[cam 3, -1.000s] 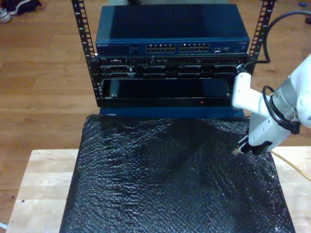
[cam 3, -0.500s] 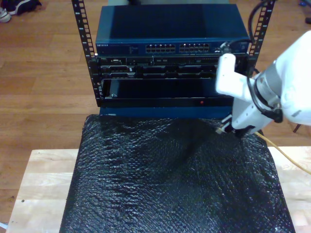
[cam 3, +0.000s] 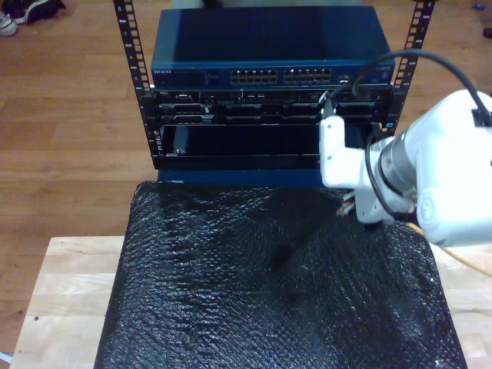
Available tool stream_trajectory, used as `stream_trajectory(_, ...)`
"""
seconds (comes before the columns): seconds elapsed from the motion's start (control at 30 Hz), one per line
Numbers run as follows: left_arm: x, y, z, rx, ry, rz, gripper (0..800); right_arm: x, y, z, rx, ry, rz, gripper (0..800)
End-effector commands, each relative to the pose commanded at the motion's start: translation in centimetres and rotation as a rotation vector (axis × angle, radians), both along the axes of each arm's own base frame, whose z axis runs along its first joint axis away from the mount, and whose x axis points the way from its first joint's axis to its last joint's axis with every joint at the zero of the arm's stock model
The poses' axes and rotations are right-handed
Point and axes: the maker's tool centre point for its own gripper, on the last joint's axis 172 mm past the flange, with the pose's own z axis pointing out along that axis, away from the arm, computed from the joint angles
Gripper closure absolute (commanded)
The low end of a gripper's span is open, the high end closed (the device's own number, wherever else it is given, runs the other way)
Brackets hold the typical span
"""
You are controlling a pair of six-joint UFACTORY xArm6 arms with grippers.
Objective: Grab the cable and plug it in
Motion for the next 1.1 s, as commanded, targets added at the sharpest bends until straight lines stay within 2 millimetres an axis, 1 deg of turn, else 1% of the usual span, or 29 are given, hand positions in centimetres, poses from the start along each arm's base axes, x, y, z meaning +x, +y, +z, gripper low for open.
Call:
stream_trajectory(0.1, 0.0, 0.0, 0.0, 0.0, 0.0, 0.0, 0, 2.0, -0.1, 0.5, -0.039, -0.079, 0.027, 800)
stream_trajectory(0.17, 0.0, 0.0, 0.0, 0.0, 0.0, 0.0, 0, 2.8, 0.2, 1.1, -0.044, -0.126, 0.04, 800)
stream_trajectory(0.2, 0.0, 0.0, 0.0, 0.0, 0.0, 0.0, 0, 3.1, 0.3, 0.8, -0.044, -0.131, 0.04, 800)
stream_trajectory(0.27, 0.0, 0.0, 0.0, 0.0, 0.0, 0.0, 0, 3.1, 0.1, -0.4, -0.05, -0.112, 0.039, 800)
stream_trajectory(0.43, 0.0, 0.0, 0.0, 0.0, 0.0, 0.0, 0, 4.4, 0.7, 1.0, -0.041, -0.181, 0.049, 800)
stream_trajectory(0.53, 0.0, 0.0, 0.0, 0.0, 0.0, 0.0, 0, 4.9, 0.9, 1.0, -0.064, -0.214, 0.079, 800)
stream_trajectory(0.6, 0.0, 0.0, 0.0, 0.0, 0.0, 0.0, 0, 5.2, 1.1, 1.4, -0.078, -0.237, 0.096, 800)
stream_trajectory(0.73, 0.0, 0.0, 0.0, 0.0, 0.0, 0.0, 0, 5.4, 1.2, 2.0, -0.07, -0.267, 0.096, 800)
stream_trajectory(0.8, 0.0, 0.0, 0.0, 0.0, 0.0, 0.0, 0, 4.8, 1.2, 1.8, -0.068, -0.273, 0.097, 800)
stream_trajectory(0.9, 0.0, 0.0, 0.0, 0.0, 0.0, 0.0, 0, 4.6, 1.3, 4.5, -0.054, -0.339, 0.101, 800)
stream_trajectory(0.97, 0.0, 0.0, 0.0, 0.0, 0.0, 0.0, 0, 4.8, 1.5, 5.6, -0.05, -0.362, 0.104, 800)
stream_trajectory(1.1, 0.0, 0.0, 0.0, 0.0, 0.0, 0.0, 0, 4.7, 1.8, 6.6, -0.063, -0.387, 0.124, 800)
